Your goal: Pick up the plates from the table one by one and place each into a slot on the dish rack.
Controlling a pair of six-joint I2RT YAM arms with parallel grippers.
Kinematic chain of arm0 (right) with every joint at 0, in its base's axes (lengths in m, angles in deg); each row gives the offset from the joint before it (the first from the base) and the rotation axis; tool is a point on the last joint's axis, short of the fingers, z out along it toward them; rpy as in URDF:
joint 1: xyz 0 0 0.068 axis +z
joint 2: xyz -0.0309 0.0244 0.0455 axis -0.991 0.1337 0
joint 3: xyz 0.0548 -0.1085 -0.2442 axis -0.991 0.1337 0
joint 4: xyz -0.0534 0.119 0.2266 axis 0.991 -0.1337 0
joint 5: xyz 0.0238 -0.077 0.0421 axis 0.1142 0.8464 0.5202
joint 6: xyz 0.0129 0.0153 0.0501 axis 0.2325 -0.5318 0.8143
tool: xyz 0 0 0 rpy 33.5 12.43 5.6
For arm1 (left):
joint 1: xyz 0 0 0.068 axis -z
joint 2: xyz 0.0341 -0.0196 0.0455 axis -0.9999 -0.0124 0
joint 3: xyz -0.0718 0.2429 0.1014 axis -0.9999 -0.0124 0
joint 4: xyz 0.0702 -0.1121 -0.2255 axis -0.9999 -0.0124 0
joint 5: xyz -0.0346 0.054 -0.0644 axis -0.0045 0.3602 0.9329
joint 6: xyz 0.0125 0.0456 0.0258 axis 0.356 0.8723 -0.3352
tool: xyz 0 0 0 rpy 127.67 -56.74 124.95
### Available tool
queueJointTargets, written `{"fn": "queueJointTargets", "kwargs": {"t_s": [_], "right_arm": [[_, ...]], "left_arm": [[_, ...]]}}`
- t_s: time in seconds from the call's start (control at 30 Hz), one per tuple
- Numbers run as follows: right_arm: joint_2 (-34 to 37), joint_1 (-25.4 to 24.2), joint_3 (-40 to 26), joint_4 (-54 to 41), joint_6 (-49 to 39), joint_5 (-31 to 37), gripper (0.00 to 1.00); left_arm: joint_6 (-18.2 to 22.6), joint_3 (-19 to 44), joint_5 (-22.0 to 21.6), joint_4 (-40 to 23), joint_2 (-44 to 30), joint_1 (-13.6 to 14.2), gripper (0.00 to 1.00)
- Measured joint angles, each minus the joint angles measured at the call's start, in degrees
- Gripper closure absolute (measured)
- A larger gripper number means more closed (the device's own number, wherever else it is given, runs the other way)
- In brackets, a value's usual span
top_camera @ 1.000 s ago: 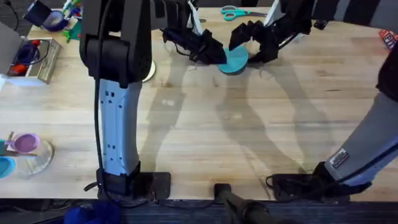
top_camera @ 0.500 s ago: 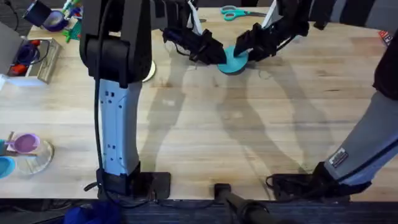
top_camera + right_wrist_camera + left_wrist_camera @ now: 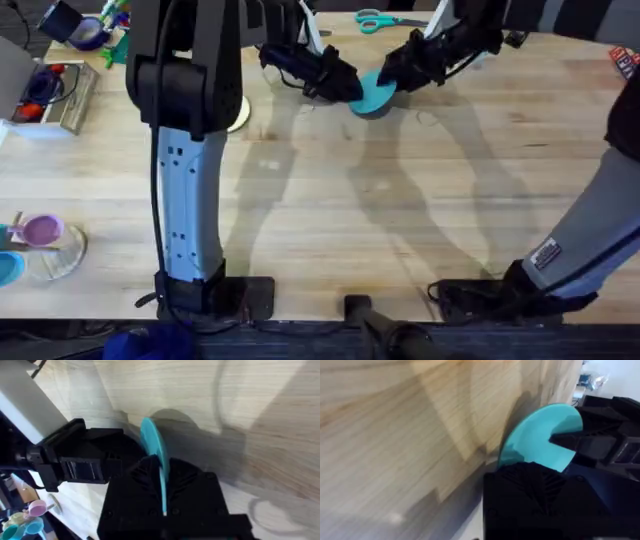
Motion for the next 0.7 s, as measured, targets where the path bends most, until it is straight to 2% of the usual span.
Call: {"fn": "queueJointTargets", "kwargs": {"t_s": [0.07, 0.1, 0.4, 0.57, 0.7], "right_arm": [[0.0, -0.02, 0.0, -0.42, 0.02, -0.1, 0.973], [0.0, -0.04, -0.07, -0.73, -0.47, -0.3, 0.974], [-0.33, 0.08, -0.09, -0.95, -3.17, -0.75, 0.973], [-3.25, 0.63, 0.02, -2.35, -6.56, 0.84, 0.972], [-7.12, 0.68, 0.04, -3.58, -9.61, 2.57, 0.972]], "left_arm": [[0.0, 0.3, -0.15, -0.47, 0.0, 0.0, 0.961], [1.17, 4.16, -2.05, -5.04, -1.0, 0.24, 0.961], [9.36, 18.58, -13.17, -19.83, -1.05, 0.87, 0.961], [14.2, 24.88, -17.75, -26.06, 2.36, 0.85, 0.961], [17.19, 26.49, -20.58, -29.28, 6.93, 0.87, 0.961]]}}
